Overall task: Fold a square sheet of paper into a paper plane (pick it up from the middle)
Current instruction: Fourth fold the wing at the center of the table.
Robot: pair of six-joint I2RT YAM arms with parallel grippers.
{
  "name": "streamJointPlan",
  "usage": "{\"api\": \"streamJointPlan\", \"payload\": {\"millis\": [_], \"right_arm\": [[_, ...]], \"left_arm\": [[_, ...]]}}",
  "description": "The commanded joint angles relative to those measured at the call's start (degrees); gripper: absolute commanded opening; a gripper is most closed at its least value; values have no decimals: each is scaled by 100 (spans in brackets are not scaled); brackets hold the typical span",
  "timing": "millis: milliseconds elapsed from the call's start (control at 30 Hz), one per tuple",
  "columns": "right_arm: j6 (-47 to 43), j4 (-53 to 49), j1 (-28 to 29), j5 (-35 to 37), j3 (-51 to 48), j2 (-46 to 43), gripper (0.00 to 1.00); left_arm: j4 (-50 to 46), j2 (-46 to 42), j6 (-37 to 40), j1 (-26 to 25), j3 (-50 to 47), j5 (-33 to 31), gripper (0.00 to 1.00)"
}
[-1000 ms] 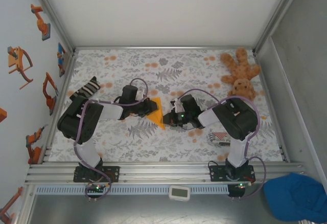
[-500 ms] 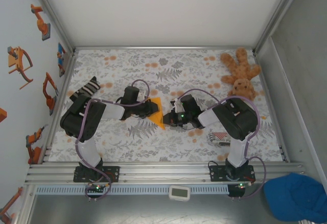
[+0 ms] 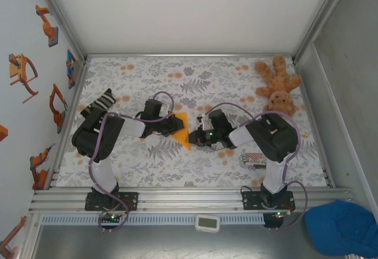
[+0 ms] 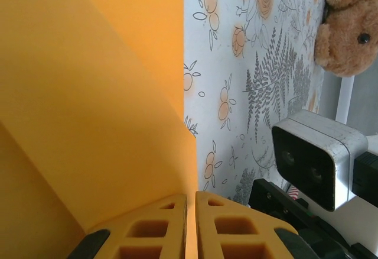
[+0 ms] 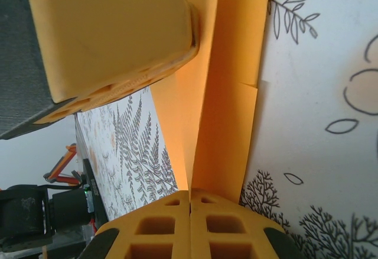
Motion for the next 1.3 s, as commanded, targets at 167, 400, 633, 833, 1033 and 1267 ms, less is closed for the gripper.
{"api": "streamJointPlan", "payload": {"millis": [167,400,633,833,1033,1267], "right_arm": [[-236,-1047,-4,725,-209,368,0],[-277,-1106,-4,752,-205,321,0],[-326,-1124,-4,777,-178,65,8],[-143,-797,-26,751,-206,-599,20],[32,-845,-169,989,-349,-1046,27],[-348,-2035,-236,1747,256,-1377,27]], "left_arm": [[-70,166,112,-33,106,58,12],[-94,241,133,-35,91,26,12],[-190,261,179,-39,60,-42,12],[-309,285,247,-24,31,-143,12],[-304,261,252,-14,24,-144,12],[-275,252,256,-14,46,-132,12]]}}
